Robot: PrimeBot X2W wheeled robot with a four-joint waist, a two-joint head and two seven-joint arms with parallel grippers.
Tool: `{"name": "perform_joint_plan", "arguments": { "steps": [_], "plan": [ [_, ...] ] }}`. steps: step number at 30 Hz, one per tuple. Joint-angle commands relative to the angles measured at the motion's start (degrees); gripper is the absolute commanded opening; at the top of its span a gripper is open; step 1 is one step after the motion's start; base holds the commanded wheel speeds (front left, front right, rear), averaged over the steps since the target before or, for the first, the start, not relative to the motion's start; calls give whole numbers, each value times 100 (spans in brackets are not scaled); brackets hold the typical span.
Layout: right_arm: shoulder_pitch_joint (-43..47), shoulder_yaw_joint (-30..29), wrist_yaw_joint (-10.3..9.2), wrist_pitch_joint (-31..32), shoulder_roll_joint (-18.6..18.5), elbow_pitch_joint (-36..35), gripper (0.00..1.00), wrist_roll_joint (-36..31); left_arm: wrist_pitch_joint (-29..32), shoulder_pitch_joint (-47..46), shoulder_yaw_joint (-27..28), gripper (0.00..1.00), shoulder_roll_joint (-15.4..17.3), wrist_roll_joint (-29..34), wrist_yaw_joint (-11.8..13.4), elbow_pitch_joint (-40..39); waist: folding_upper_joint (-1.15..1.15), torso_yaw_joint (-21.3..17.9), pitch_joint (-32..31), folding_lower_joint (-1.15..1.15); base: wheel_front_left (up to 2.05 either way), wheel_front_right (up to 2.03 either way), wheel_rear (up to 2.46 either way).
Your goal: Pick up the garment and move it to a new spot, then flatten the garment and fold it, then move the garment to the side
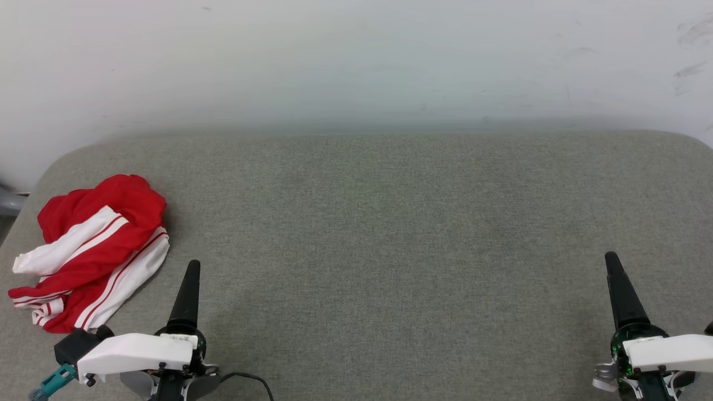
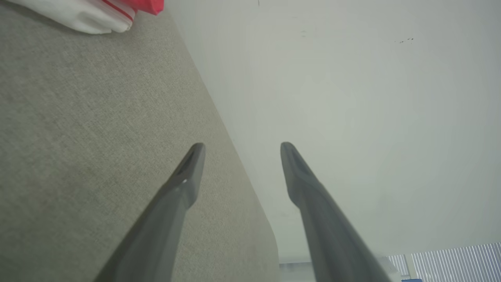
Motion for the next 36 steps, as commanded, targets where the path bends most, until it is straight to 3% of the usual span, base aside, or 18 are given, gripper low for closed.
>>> {"name": "perform_joint_plan", "arguments": {
  "steps": [1,13,36],
  "plan": [
    [-45,4,0,-78,-5,-222,100,-391,-82,-38,-71,100,11,377,111,-191,0,0,3,0,0,0,0],
    [120,120,0,-368,-4,-589,100,-2114,-370,65,-337,100,14,1965,503,-390,0,8,-2,0,0,0,0],
    [349,267,0,-781,-2,-806,100,-4171,-783,178,-658,100,77,3865,809,-565,0,21,-10,0,0,0,0]
  ]
}}
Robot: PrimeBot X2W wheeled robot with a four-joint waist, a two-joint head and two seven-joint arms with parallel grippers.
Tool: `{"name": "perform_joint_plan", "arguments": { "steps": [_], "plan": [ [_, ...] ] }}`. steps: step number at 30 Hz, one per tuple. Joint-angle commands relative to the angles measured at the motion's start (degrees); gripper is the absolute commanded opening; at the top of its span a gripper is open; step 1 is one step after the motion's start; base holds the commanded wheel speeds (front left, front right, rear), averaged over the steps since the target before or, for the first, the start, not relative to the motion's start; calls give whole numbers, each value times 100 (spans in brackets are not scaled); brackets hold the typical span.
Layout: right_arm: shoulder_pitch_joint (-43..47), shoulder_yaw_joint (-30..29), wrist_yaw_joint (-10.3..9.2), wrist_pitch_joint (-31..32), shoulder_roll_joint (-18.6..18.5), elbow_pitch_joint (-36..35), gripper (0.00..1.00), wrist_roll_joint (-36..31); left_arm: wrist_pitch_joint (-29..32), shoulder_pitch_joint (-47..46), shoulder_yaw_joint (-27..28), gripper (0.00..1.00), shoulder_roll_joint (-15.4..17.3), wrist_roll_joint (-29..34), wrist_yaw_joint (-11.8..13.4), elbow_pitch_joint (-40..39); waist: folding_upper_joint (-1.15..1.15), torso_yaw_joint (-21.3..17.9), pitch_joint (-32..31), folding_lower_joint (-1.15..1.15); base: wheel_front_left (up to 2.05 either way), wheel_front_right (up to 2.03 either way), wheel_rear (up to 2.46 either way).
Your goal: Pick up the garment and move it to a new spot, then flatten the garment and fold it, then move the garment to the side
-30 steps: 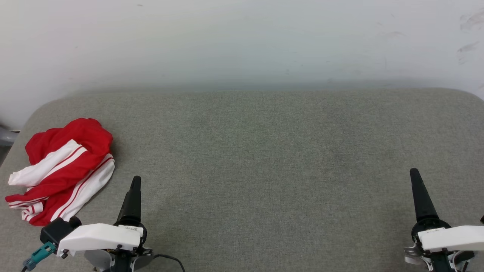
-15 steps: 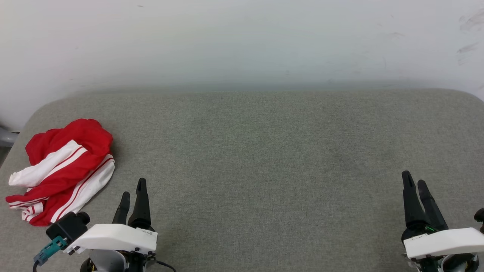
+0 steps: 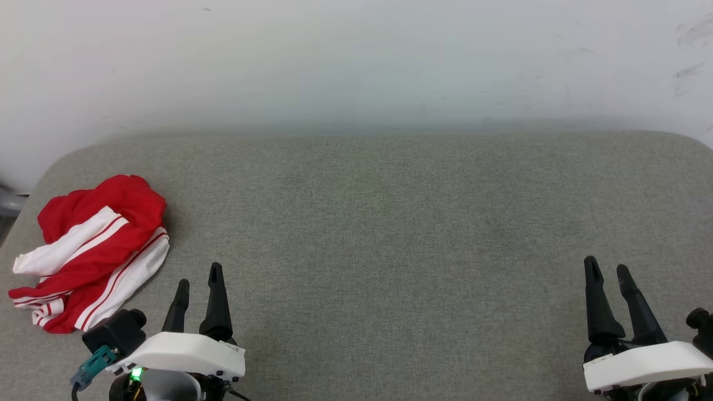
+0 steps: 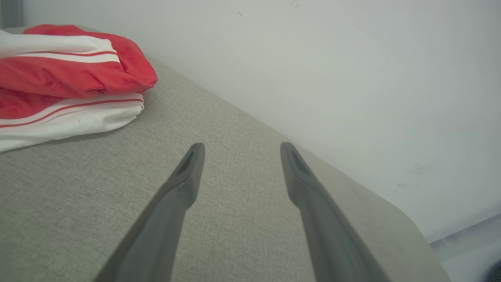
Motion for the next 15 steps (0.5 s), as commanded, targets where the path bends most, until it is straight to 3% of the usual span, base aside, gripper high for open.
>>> {"name": "perform_joint_plan", "arguments": {
  "steps": [1,15],
  "plan": [
    [10,12,0,-62,-3,-118,100,-217,-62,-19,-28,100,48,198,42,-89,0,1,1,0,0,0,0],
    [113,56,0,-288,-1,-272,100,-1230,-275,60,-232,100,87,1113,219,-192,0,19,-4,0,0,0,0]
  ]
}}
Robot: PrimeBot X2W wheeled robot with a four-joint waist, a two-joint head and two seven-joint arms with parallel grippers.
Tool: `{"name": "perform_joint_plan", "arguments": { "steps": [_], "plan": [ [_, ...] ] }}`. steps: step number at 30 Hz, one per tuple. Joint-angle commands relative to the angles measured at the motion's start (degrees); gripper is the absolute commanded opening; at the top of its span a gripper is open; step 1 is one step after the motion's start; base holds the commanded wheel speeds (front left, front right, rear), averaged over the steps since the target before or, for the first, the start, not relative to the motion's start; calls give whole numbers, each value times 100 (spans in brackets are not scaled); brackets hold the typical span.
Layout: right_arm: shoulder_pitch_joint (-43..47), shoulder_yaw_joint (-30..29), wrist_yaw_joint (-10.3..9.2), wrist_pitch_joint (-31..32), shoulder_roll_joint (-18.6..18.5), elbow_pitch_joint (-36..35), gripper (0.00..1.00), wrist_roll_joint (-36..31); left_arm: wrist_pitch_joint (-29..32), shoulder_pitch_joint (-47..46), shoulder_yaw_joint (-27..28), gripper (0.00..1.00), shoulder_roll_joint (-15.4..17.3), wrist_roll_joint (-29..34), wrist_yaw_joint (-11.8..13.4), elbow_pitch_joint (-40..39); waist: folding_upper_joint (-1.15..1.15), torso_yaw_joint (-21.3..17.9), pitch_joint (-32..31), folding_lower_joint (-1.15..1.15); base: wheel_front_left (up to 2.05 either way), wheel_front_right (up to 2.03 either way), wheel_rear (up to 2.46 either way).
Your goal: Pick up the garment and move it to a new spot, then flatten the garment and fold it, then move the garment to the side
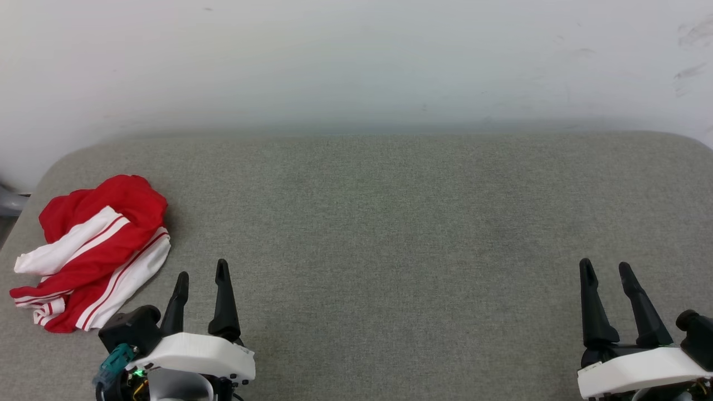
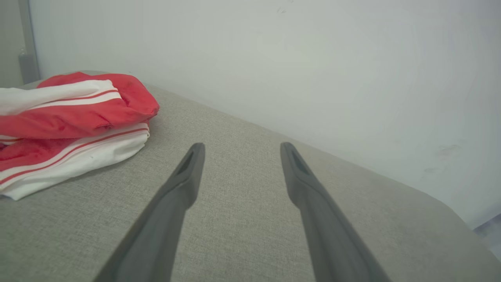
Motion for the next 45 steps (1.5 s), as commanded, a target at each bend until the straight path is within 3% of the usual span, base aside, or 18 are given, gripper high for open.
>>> {"name": "perform_joint_plan", "arguments": {
  "steps": [1,23,45],
  "plan": [
    [18,5,0,-73,-1,-102,100,-196,-53,30,-24,100,49,185,48,-92,0,2,-4,0,0,0,0],
    [190,40,0,-364,1,-330,100,-1137,-343,166,-232,100,64,1300,-6,-339,0,12,-47,0,0,0,0],
    [347,85,-1,-608,3,-357,100,-1588,-585,308,-190,100,-27,2090,-142,-350,0,21,-34,0,0,0,0]
  ]
}}
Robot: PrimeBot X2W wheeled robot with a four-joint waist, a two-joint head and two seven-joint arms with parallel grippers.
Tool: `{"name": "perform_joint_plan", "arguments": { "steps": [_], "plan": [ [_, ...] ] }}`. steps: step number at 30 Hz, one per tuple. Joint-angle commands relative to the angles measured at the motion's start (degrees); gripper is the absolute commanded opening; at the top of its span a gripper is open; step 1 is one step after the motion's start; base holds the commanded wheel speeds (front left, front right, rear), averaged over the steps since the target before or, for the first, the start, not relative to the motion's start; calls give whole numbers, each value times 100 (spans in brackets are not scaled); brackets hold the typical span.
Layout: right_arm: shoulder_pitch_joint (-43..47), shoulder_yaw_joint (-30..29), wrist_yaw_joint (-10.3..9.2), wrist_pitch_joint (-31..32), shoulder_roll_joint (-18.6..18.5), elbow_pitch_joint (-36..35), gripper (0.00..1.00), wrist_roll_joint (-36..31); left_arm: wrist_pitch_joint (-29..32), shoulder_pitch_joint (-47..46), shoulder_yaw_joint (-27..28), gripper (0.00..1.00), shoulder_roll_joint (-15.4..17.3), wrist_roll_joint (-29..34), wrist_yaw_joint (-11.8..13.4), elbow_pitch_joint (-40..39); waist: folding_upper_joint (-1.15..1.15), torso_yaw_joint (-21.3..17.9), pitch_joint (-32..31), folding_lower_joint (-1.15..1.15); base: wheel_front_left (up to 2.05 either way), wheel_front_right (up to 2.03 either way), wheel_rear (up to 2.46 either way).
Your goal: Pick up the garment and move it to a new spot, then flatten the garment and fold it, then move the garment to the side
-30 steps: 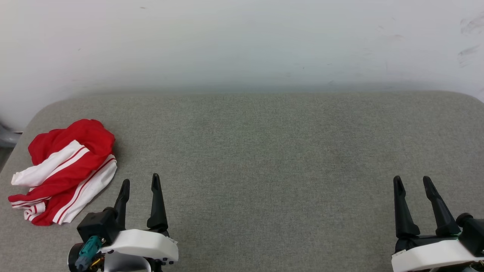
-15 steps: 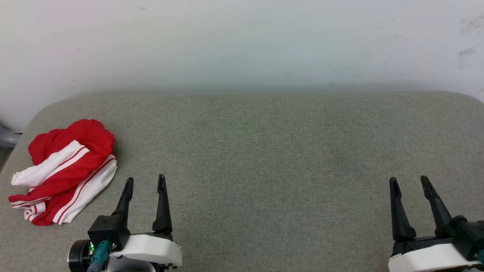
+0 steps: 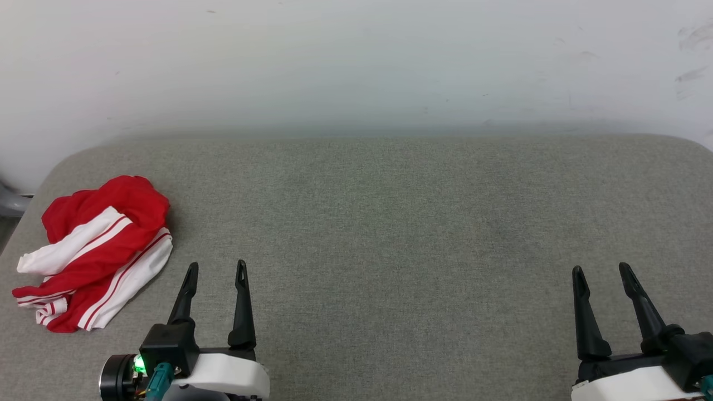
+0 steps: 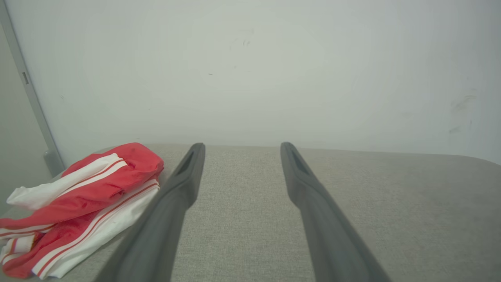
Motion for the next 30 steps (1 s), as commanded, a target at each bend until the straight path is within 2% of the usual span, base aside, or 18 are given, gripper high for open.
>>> {"name": "perform_joint_plan", "arguments": {
  "steps": [1,7,14,30],
  "plan": [
    [82,22,-2,-67,5,-46,100,-96,-57,67,12,100,-6,127,-32,-21,0,0,5,0,0,0,0],
    [100,56,-2,-120,5,-48,100,-71,-118,81,49,100,-24,270,-92,39,0,1,15,0,0,0,0],
    [104,64,-2,-112,5,33,100,156,-113,76,120,100,-34,114,-192,112,0,3,10,0,0,0,0],
    [120,96,-2,-110,5,89,100,263,-113,43,84,100,-36,-63,-168,212,0,31,22,0,0,0,0]
  ]
}}
